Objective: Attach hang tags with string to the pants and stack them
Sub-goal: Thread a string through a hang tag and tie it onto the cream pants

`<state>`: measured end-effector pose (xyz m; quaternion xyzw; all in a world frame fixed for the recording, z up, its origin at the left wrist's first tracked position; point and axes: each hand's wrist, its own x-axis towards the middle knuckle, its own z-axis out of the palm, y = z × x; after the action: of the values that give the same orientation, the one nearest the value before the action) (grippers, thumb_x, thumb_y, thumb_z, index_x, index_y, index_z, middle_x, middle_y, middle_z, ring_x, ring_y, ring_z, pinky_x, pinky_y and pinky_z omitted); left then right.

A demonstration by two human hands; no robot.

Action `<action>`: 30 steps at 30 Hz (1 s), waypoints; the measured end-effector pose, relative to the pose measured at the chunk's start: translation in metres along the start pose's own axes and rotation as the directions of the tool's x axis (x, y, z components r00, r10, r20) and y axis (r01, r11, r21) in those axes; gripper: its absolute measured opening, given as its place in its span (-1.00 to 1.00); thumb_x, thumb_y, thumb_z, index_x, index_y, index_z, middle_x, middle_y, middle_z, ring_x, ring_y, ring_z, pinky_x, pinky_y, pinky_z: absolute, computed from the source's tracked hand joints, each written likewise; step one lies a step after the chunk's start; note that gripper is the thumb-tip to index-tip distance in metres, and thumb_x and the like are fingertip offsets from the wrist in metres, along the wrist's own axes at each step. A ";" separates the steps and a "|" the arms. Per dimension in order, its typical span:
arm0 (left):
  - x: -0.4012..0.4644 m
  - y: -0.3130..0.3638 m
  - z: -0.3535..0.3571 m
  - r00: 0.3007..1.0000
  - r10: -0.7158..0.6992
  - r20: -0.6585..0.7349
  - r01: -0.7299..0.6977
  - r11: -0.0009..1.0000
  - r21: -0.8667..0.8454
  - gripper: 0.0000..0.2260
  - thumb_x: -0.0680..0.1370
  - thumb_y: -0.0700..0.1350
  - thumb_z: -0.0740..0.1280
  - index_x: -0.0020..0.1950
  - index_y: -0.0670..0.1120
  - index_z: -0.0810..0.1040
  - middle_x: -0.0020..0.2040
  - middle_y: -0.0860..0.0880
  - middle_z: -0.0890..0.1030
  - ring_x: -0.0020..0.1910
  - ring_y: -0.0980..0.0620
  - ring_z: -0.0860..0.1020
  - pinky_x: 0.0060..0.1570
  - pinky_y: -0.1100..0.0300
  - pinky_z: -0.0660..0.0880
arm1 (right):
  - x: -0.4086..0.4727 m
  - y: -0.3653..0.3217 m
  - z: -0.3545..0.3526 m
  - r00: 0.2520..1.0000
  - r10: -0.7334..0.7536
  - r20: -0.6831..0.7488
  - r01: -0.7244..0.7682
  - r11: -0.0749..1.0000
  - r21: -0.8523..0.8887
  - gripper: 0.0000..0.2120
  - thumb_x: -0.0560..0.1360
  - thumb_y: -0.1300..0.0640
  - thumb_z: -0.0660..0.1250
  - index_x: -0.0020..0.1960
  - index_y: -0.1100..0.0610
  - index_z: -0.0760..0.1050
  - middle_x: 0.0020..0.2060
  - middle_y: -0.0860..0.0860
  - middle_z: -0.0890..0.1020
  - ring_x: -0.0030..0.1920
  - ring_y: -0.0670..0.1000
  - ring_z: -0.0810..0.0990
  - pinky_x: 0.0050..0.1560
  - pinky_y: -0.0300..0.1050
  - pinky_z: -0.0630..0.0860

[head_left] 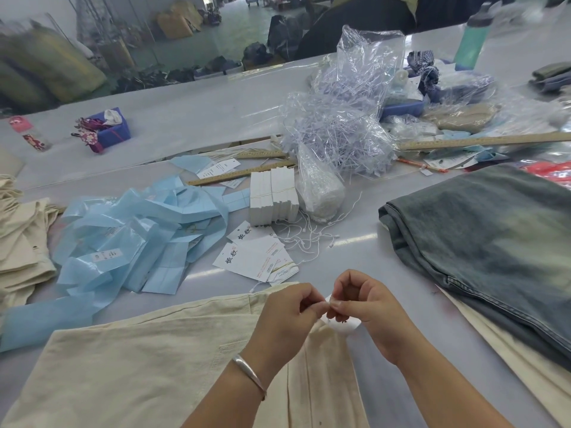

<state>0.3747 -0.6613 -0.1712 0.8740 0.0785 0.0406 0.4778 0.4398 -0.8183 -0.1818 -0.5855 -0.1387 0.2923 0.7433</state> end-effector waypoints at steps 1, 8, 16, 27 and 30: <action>0.002 -0.002 -0.002 0.998 -0.046 0.033 0.049 0.993 -0.103 -0.89 0.47 -0.17 0.45 -0.26 -0.07 0.61 -0.32 -0.01 0.62 -0.33 0.16 0.49 -0.26 0.29 0.42 | 0.000 -0.001 0.000 1.000 0.008 0.011 -0.008 1.000 0.010 -0.86 0.38 0.45 0.34 -0.18 0.26 0.44 -0.36 0.14 0.57 -0.27 0.13 0.51 -0.28 -0.22 0.46; 0.001 -0.014 0.004 0.981 -0.169 0.099 0.189 0.950 -0.248 -0.85 0.40 -0.14 0.54 -0.25 -0.03 0.59 -0.30 0.07 0.60 -0.33 0.13 0.49 -0.26 0.29 0.43 | -0.005 -0.003 0.000 0.991 0.118 0.059 -0.116 0.992 -0.042 -0.85 0.34 0.46 0.32 -0.17 0.29 0.41 -0.39 0.16 0.51 -0.34 0.06 0.53 -0.29 -0.22 0.43; -0.047 -0.054 -0.041 0.977 -0.186 -0.105 0.194 0.979 0.070 -0.85 0.48 -0.01 0.44 -0.25 0.08 0.52 -0.19 0.11 0.59 -0.33 0.23 0.47 -0.26 0.40 0.36 | -0.014 0.016 0.083 0.962 -0.215 -0.170 -0.012 0.585 -0.811 -0.76 0.34 0.30 0.31 -0.22 -0.01 0.35 -0.50 -0.09 0.41 -0.43 -0.09 0.36 -0.31 -0.09 0.37; -0.218 -0.191 -0.224 0.557 -0.588 -0.586 0.817 0.515 0.260 -0.49 0.43 0.02 0.44 0.35 0.15 0.40 0.41 -0.06 0.28 0.39 -0.15 0.21 0.26 0.00 0.36 | 0.056 0.082 0.215 0.962 0.165 0.216 0.237 -0.114 -0.965 0.08 0.35 -0.01 0.50 0.57 0.00 -0.20 0.57 0.03 -0.09 0.55 0.04 -0.04 0.50 0.00 0.07; -0.245 -0.214 -0.240 0.530 -0.664 -0.527 0.842 0.486 0.235 -0.15 0.37 0.19 0.43 0.54 0.18 0.05 0.46 -0.09 0.17 0.41 -0.18 0.19 0.29 0.01 0.33 | 0.082 0.084 0.218 0.962 0.261 0.077 0.134 -0.208 -0.969 0.31 0.19 -0.13 0.59 0.56 -0.01 -0.31 0.56 0.06 -0.08 0.56 0.07 -0.09 0.49 0.15 -0.03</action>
<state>0.0770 -0.3921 -0.2213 0.8069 0.5557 -0.0355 0.1972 0.3626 -0.5849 -0.2124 -0.9072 -0.3764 0.1856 -0.0285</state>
